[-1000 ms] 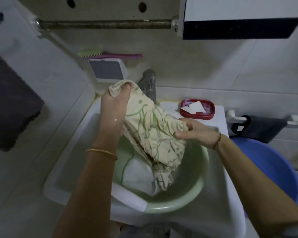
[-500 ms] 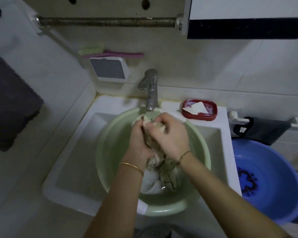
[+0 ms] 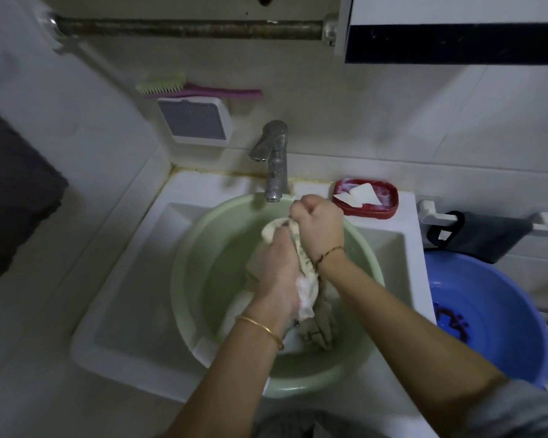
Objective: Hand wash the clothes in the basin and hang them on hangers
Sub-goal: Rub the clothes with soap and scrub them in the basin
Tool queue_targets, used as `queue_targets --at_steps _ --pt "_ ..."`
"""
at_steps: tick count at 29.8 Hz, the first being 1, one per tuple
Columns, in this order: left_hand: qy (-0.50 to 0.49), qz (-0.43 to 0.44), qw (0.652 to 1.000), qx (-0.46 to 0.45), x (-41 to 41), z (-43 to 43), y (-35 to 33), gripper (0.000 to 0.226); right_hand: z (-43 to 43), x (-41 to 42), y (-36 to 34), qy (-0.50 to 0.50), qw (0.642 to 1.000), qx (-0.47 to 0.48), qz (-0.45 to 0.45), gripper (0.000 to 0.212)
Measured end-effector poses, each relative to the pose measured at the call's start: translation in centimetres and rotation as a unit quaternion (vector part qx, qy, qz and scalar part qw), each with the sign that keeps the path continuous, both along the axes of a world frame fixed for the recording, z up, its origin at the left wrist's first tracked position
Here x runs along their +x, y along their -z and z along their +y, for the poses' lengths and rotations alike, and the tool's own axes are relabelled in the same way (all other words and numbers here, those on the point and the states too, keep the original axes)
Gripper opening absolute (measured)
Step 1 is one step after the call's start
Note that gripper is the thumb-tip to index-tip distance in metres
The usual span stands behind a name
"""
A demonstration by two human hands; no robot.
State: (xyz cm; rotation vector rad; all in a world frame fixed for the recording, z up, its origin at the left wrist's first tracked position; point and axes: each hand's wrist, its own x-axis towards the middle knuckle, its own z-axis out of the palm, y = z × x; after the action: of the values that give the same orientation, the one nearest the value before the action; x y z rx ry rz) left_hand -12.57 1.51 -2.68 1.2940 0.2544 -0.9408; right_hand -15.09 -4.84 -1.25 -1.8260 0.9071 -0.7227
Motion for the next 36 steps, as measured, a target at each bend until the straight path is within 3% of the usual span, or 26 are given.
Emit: queue_targets --at_steps 4,7,10,12,14,15,17,19,22,23,25,27,29,31,32,34,36 --pt "0.011 0.014 0.998 -0.055 0.5 -0.1 -0.4 0.025 3.0 -0.9 0.4 -0.031 0.998 -0.056 0.014 0.035" --pt "0.089 -0.014 0.996 0.014 0.0 -0.3 -1.0 0.034 -0.2 -0.8 0.4 0.018 0.998 -0.036 0.048 0.04" --pt "0.185 -0.021 0.982 0.012 1.1 0.0 -2.8 0.035 -2.5 -1.9 -0.2 -0.072 0.99 0.116 -0.036 0.017" --pt "0.173 -0.082 0.981 -0.013 2.6 -0.1 -3.2 0.038 -2.9 -2.8 -0.4 -0.199 0.957 0.205 -0.039 0.044" --pt "0.146 -0.197 0.969 0.033 3.5 -0.4 -3.3 0.04 -2.8 -3.4 -0.7 -0.281 0.94 0.194 0.024 0.055" --pt "0.142 -0.235 0.961 0.046 3.7 -0.5 -3.6 0.041 -2.8 -3.6 -1.0 -0.285 0.938 0.196 0.026 0.051" --pt "0.175 -0.182 0.967 -0.021 4.5 -0.2 -3.7 0.061 -2.8 -3.6 -1.1 -0.229 0.934 0.273 -0.036 0.044" --pt "0.268 -0.123 0.95 -0.099 4.8 0.6 -2.9 0.068 -3.0 -3.5 -1.4 -0.187 0.892 0.391 -0.131 0.048" --pt "0.351 -0.141 0.919 -0.115 3.1 2.0 0.1 0.048 -3.4 -3.5 -2.4 -0.161 0.787 0.547 -0.236 0.029" --pt "0.352 -0.161 0.915 -0.114 2.4 2.3 1.1 0.042 -3.6 -3.5 -2.8 -0.151 0.758 0.578 -0.26 0.028" --pt "0.358 -0.194 0.906 -0.115 1.6 2.7 2.6 0.038 -3.9 -3.5 -3.2 -0.131 0.738 0.589 -0.302 0.029" --pt "0.35 -0.204 0.905 -0.131 1.4 2.7 3.0 0.039 -4.1 -3.5 -3.3 -0.108 0.758 0.554 -0.327 0.023" --pt "0.298 -0.2 0.924 -0.13 1.3 2.7 2.7 0.041 -5.1 -3.8 -2.1 -0.02 0.851 0.421 -0.312 0.016" --pt "0.205 -0.134 0.958 -0.15 1.2 2.4 1.8 0.046 -5.3 -4.8 -1.2 0.087 0.956 0.202 -0.194 0.021" --pt "0.167 -0.085 0.967 -0.171 1.1 2.2 1.1 0.048 -4.8 -5.2 -0.7 0.102 0.981 0.107 -0.124 0.025" --pt "0.138 0.007 0.972 -0.191 1.2 1.4 -0.2 0.054 -2.5 -5.9 -0.1 0.047 0.998 0.011 -0.034 0.032" --pt "0.114 0.054 0.978 -0.165 1.5 0.8 -0.9 0.067 0.5 -6.0 -0.2 -0.042 0.999 -0.023 0.001 0.031"
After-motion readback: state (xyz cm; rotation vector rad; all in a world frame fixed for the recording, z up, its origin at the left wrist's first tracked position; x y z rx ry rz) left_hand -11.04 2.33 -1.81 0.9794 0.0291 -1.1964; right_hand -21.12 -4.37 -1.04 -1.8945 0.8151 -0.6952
